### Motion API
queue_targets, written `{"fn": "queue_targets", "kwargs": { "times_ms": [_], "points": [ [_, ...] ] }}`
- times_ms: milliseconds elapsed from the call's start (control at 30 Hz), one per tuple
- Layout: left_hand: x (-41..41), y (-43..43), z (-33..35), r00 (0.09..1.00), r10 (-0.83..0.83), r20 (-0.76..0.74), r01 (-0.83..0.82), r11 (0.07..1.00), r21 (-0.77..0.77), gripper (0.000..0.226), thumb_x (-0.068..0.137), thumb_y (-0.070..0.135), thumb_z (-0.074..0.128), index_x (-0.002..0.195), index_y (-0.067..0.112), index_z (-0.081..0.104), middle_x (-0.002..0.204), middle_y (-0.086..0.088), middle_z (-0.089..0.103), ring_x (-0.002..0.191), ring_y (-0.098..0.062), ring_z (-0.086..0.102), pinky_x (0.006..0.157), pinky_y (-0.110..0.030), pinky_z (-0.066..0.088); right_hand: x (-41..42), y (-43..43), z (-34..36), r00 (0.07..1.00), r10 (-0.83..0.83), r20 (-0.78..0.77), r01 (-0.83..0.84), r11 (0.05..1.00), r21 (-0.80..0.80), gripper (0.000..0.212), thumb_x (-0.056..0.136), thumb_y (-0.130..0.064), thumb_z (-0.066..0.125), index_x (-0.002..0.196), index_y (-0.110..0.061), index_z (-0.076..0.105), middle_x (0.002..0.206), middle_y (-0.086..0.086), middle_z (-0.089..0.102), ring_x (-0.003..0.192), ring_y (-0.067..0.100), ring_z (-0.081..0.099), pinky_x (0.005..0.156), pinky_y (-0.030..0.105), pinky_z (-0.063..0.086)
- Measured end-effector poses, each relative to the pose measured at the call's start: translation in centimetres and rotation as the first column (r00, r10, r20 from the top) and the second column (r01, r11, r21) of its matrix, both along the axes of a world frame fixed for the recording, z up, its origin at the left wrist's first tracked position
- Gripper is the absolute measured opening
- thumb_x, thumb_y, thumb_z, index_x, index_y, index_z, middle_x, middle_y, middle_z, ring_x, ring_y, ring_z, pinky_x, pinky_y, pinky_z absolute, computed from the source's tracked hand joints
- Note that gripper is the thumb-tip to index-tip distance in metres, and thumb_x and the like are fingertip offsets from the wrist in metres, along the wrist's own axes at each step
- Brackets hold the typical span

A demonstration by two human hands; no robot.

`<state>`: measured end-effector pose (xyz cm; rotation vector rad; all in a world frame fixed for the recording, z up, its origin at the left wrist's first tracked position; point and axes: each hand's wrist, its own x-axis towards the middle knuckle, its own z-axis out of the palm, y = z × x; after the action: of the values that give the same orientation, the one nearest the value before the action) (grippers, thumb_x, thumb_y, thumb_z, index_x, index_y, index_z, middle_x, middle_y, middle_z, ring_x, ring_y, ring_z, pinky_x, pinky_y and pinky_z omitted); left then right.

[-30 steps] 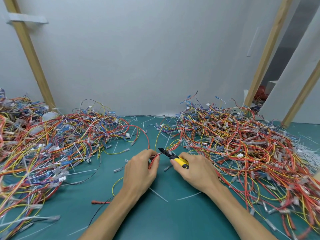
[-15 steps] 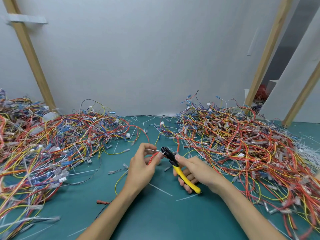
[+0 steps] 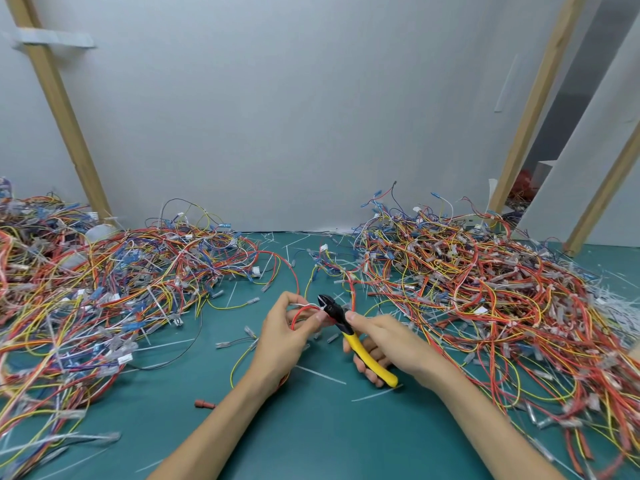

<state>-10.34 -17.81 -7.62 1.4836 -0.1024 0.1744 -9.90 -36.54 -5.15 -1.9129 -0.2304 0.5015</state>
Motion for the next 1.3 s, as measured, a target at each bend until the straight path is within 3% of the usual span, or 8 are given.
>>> {"fn": "queue_targets", "kwargs": {
  "times_ms": [133, 267, 367, 500, 633, 900, 1033, 1300],
  "points": [
    [0.3, 0.0, -0.2, 1.000, 0.005, 0.009, -0.005, 0.999, -0.052, 0.020, 0.089, 0.001, 0.064, 0.092, 0.007, 0.045, 0.081, -0.009, 0.076, 0.079, -0.024, 0.074, 0.068, -0.020, 0.055, 0.0, 0.5, -0.3, 0.997, -0.041, 0.072, 0.043, 0.999, -0.022, 0.058, 0.098, -0.056, 0.043, 0.091, -0.004, 0.067, 0.065, 0.011, 0.066, 0.051, 0.025, 0.059, 0.045, 0.029, 0.049],
    [0.8, 0.2, -0.6, 1.000, 0.027, -0.002, -0.027, 0.998, -0.054, 0.023, 0.089, 0.007, 0.066, 0.096, 0.003, 0.044, 0.083, -0.011, 0.076, 0.081, -0.027, 0.074, 0.078, -0.028, 0.058, -0.4, 1.3, -0.6, 0.961, -0.100, 0.258, 0.132, 0.985, -0.111, 0.046, 0.098, -0.053, 0.045, 0.087, -0.014, 0.068, 0.066, 0.011, 0.068, 0.049, 0.021, 0.061, 0.046, 0.035, 0.050],
    [1.0, 0.3, -1.0, 0.998, 0.059, -0.019, -0.060, 0.997, -0.054, 0.022, 0.090, 0.007, 0.066, 0.095, 0.007, 0.045, 0.079, -0.012, 0.075, 0.078, -0.026, 0.074, 0.080, -0.034, 0.056, -0.8, 2.0, -0.9, 0.889, -0.122, 0.441, 0.244, 0.942, -0.232, 0.050, 0.094, -0.061, 0.045, 0.083, -0.017, 0.066, 0.064, 0.005, 0.067, 0.055, 0.019, 0.062, 0.054, 0.033, 0.051],
    [1.1, 0.2, -1.0, 0.995, 0.090, -0.049, -0.094, 0.992, -0.090, 0.020, 0.090, 0.004, 0.065, 0.094, 0.007, 0.045, 0.076, -0.014, 0.074, 0.076, -0.028, 0.074, 0.079, -0.035, 0.056, -0.9, 1.8, -1.4, 0.754, -0.015, 0.657, 0.398, 0.806, -0.439, 0.050, 0.087, -0.072, 0.034, 0.090, -0.028, 0.057, 0.073, -0.007, 0.061, 0.076, 0.017, 0.057, 0.064, 0.034, 0.043],
    [0.9, 0.2, -0.5, 0.994, 0.091, -0.067, -0.100, 0.984, -0.146, 0.020, 0.091, -0.006, 0.058, 0.090, 0.009, 0.044, 0.072, -0.014, 0.073, 0.073, -0.027, 0.074, 0.065, -0.021, 0.056, -0.5, 1.1, -1.8, 0.725, 0.091, 0.683, 0.370, 0.784, -0.498, 0.041, 0.089, -0.070, 0.035, 0.101, -0.034, 0.050, 0.086, -0.012, 0.053, 0.085, 0.013, 0.051, 0.069, 0.033, 0.036],
    [0.6, 0.2, -0.3, 0.995, 0.068, -0.071, -0.078, 0.988, -0.135, 0.018, 0.092, -0.005, 0.057, 0.092, 0.007, 0.044, 0.078, -0.015, 0.074, 0.075, -0.028, 0.074, 0.069, -0.022, 0.057, -0.1, 0.7, -2.2, 0.671, 0.162, 0.723, 0.383, 0.760, -0.525, 0.049, 0.086, -0.074, 0.025, 0.102, -0.034, 0.049, 0.084, -0.012, 0.051, 0.082, 0.011, 0.047, 0.067, 0.030, 0.030],
    [0.6, 0.3, -0.4, 0.995, 0.061, -0.075, -0.070, 0.989, -0.129, 0.017, 0.092, -0.004, 0.058, 0.093, 0.006, 0.044, 0.077, -0.014, 0.074, 0.077, -0.028, 0.074, 0.074, -0.026, 0.058, -0.2, 0.7, -2.3, 0.660, 0.151, 0.736, 0.382, 0.776, -0.502, 0.045, 0.087, -0.072, 0.028, 0.097, -0.033, 0.048, 0.079, -0.011, 0.049, 0.077, 0.011, 0.047, 0.064, 0.031, 0.032],
    [0.7, 0.3, -0.5, 0.996, 0.062, -0.069, -0.068, 0.993, -0.099, 0.018, 0.091, -0.006, 0.058, 0.092, 0.005, 0.045, 0.070, -0.010, 0.073, 0.072, -0.025, 0.074, 0.063, -0.020, 0.055, -0.2, 0.6, -2.2, 0.691, 0.124, 0.712, 0.336, 0.817, -0.469, 0.040, 0.086, -0.070, 0.041, 0.087, -0.030, 0.044, 0.073, -0.007, 0.052, 0.071, 0.015, 0.050, 0.060, 0.033, 0.037]
  ]
}}
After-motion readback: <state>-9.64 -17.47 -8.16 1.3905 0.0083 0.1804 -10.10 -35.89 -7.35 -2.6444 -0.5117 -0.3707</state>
